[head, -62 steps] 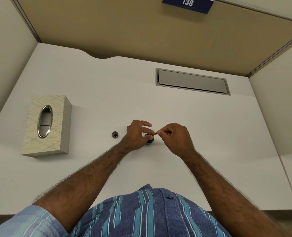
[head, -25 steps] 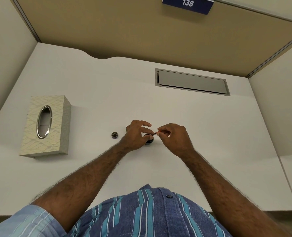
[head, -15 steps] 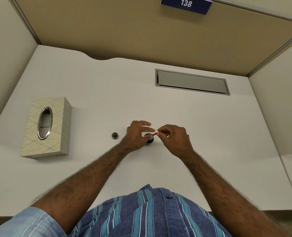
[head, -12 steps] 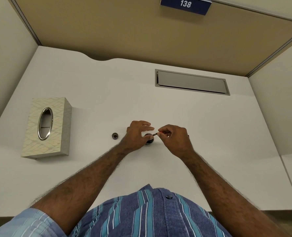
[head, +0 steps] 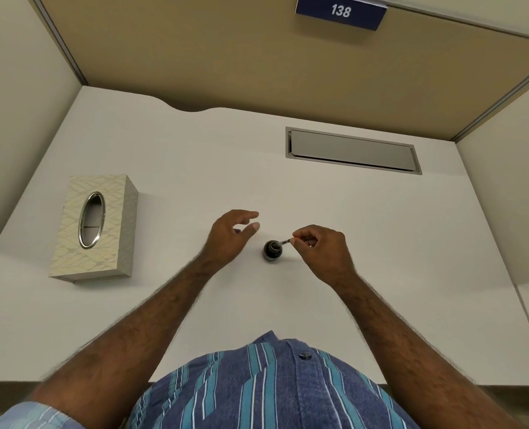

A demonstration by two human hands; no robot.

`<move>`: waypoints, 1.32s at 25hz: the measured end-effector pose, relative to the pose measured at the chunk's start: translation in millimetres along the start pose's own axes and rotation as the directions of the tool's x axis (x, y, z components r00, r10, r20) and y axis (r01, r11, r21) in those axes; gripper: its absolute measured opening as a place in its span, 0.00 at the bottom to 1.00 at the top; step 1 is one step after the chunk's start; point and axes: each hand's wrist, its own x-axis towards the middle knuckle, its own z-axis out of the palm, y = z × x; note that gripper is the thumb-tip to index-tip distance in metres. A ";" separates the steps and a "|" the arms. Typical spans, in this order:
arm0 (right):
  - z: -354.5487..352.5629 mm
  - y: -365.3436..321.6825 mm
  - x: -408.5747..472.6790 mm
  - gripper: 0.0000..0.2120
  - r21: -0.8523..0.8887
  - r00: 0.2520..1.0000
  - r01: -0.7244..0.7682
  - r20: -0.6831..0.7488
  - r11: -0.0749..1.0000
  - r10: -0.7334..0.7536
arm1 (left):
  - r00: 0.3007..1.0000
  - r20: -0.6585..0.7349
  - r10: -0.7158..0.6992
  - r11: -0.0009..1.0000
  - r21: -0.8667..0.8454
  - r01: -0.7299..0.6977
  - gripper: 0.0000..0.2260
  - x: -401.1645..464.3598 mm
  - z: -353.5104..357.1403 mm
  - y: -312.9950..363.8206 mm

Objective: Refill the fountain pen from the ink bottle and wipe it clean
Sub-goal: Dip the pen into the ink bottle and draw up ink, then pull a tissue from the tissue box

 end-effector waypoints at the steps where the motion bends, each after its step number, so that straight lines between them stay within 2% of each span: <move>1: -0.2 0.4 -0.8 0.02 0.011 1.000 -0.004 0.001 1.000 0.004 | 0.999 -0.034 -0.012 1.000 -0.029 0.011 0.10 -1.8 -8.3 1.0; 6: -1.2 1.3 -6.3 0.01 0.046 0.999 -0.017 -0.030 0.999 0.019 | 0.986 -0.145 -0.078 0.995 -0.077 0.067 0.10 -12.5 -57.3 -2.8; 14: 3.1 -1.5 -12.1 0.02 0.080 0.998 0.003 -0.068 0.997 0.003 | 0.948 -0.311 -0.068 0.997 -0.055 0.054 0.10 -26.0 -121.8 -6.0; 17: 3.9 -2.6 -12.8 0.03 0.071 0.997 0.007 -0.083 0.997 -0.002 | 0.928 -0.370 -0.045 0.999 -0.003 0.047 0.09 -28.9 -144.6 -4.1; 19: 4.6 -3.0 -12.6 0.04 0.071 0.996 -0.003 -0.086 0.997 0.009 | 0.915 -0.404 0.021 0.994 0.104 0.023 0.09 -32.7 -159.5 -3.4; 23: 8.1 -5.2 -13.5 0.04 0.062 0.996 -0.017 -0.089 0.998 0.022 | 0.846 -0.476 0.239 0.904 0.426 -0.015 0.07 -42.8 -197.2 -5.5; 25: 9.8 -7.5 -14.3 0.04 0.051 0.995 -0.014 -0.093 0.999 0.019 | 0.832 -0.483 0.271 0.830 0.555 0.052 0.08 -45.3 -221.4 -12.2; 29: 12.6 -12.6 -15.8 0.04 0.047 0.994 -0.006 -0.111 0.999 0.012 | 0.841 -0.536 0.075 0.654 0.663 0.364 0.06 -46.8 -253.3 -24.4; 31: 13.9 -14.9 -17.7 0.04 0.051 0.993 -0.013 -0.119 0.999 0.019 | 0.864 -0.503 0.021 0.599 0.698 0.392 0.06 -44.7 -260.7 -32.1; 33: 15.1 -16.5 -20.1 0.04 0.046 0.992 -0.015 -0.125 0.999 0.021 | 0.885 -0.466 0.014 0.590 0.718 0.369 0.07 -41.1 -265.6 -37.9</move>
